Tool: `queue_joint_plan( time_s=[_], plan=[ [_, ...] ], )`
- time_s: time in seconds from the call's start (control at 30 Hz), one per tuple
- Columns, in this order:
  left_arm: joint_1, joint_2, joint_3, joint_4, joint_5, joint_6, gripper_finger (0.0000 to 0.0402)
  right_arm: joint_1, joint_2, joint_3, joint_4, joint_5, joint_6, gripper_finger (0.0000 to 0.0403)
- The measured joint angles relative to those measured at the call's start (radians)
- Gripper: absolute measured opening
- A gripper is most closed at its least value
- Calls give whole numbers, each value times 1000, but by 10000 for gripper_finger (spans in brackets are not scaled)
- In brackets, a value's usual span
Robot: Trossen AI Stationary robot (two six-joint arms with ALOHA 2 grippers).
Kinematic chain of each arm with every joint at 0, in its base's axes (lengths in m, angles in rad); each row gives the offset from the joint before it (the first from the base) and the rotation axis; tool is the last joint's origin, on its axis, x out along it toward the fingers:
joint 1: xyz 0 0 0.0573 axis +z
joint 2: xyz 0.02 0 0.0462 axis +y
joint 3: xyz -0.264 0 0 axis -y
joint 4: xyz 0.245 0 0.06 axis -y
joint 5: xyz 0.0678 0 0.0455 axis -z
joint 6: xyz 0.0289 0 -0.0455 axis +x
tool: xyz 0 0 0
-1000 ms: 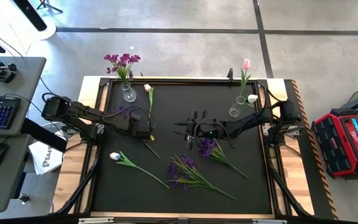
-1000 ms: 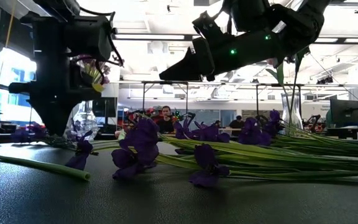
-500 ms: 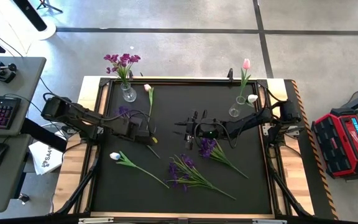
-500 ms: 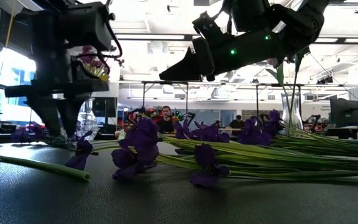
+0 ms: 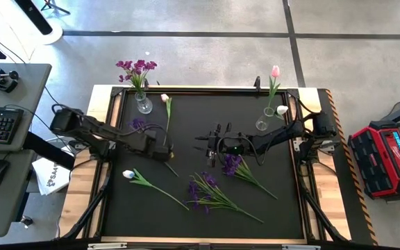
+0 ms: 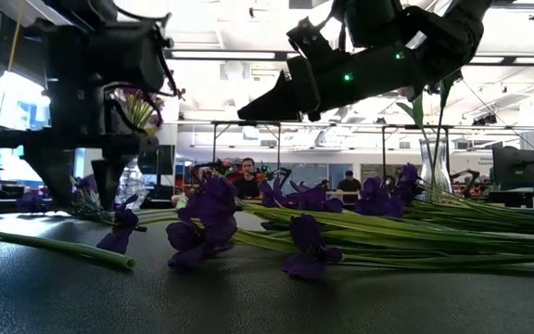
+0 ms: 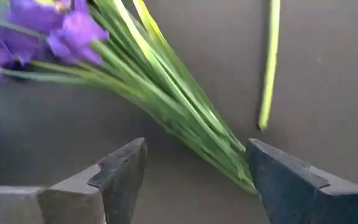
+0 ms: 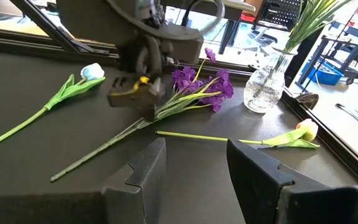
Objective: Sort flowers into vase by color
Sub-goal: Put the top left purple flower into the left transparent vase
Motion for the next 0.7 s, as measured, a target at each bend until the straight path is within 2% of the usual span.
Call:
queue_joint_plan(
  time_s=[0.23,0.43,0.7],
  plan=[
    [72,47,0,0,22,76,246,0,0,0,-1,0,-5,154],
    [89,50,0,4,50,127,224,0,0,0,-4,0,-5,154],
    [68,40,1,4,124,148,132,0,0,0,-7,0,-5,154]
  ],
)
